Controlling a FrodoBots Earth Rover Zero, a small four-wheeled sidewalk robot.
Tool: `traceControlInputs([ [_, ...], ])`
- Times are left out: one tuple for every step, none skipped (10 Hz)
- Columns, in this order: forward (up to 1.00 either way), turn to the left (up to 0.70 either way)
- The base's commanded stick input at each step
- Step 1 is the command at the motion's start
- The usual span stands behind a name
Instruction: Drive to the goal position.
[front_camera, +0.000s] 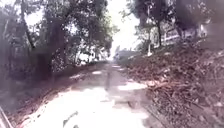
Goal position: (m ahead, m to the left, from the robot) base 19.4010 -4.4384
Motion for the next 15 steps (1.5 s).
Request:
traceControlInputs([
  [0.5,0.0],
  [0.5,0.0],
  [0.5,0.0],
  [0.5,0.0],
  [0.5,0.0],
  [0.5,0.0],
  [0.5,0.0],
  [0.5,0.0],
  [0.5,0.0],
  [0.5,0.0],
  [0.5,0.0],
  [0.5,0.0],
  [0.5,0.0],
  [0.5,0.0],
  [0.5,0.0],
])
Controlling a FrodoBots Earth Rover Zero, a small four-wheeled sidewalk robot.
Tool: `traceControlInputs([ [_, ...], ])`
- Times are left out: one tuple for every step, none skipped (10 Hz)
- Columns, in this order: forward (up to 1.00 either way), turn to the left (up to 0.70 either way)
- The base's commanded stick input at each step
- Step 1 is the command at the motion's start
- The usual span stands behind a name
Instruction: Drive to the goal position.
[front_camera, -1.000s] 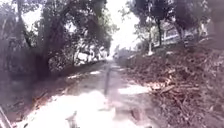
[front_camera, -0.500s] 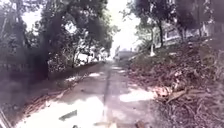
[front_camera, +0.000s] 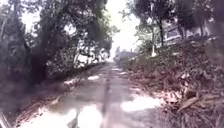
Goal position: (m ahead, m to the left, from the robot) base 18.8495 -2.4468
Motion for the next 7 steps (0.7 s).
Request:
traceControlInputs([
  [0.5,0.0],
  [0.5,0.09],
  [0.5,0.27],
  [0.5,0.24],
  [0.5,0.15],
  [0.5,0.06],
  [0.5,0.0],
])
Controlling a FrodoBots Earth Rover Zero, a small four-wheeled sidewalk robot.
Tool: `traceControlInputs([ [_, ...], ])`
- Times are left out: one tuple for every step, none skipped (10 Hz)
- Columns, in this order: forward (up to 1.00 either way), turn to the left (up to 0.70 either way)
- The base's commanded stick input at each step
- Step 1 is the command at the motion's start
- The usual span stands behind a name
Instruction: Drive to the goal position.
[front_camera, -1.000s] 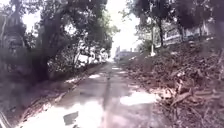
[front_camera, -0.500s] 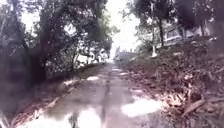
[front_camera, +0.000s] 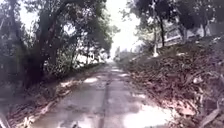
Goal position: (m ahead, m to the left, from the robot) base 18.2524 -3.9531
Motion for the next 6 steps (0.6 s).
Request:
traceControlInputs([
  [0.5,0.0],
  [0.5,0.0],
  [0.5,0.0],
  [0.5,0.0],
  [0.5,0.0],
  [0.5,0.0],
])
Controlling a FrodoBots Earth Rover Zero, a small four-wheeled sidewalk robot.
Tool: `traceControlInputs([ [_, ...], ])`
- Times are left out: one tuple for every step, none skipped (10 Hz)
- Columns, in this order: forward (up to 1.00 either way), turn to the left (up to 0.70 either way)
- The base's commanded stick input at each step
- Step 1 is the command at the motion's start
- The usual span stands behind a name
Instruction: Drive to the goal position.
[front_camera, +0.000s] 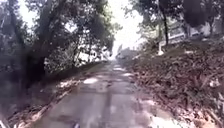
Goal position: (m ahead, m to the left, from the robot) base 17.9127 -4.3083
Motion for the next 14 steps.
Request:
traceControlInputs([
  [0.5,0.0],
  [0.5,0.0],
  [0.5,0.0],
  [0.5,0.0],
  [0.5,0.0],
  [0.5,0.0],
  [0.5,0.0],
  [0.5,0.0],
  [0.5,0.0],
  [0.5,0.0],
  [0.5,0.0],
  [0.5,0.0],
  [0.5,0.0],
  [0.5,0.0],
])
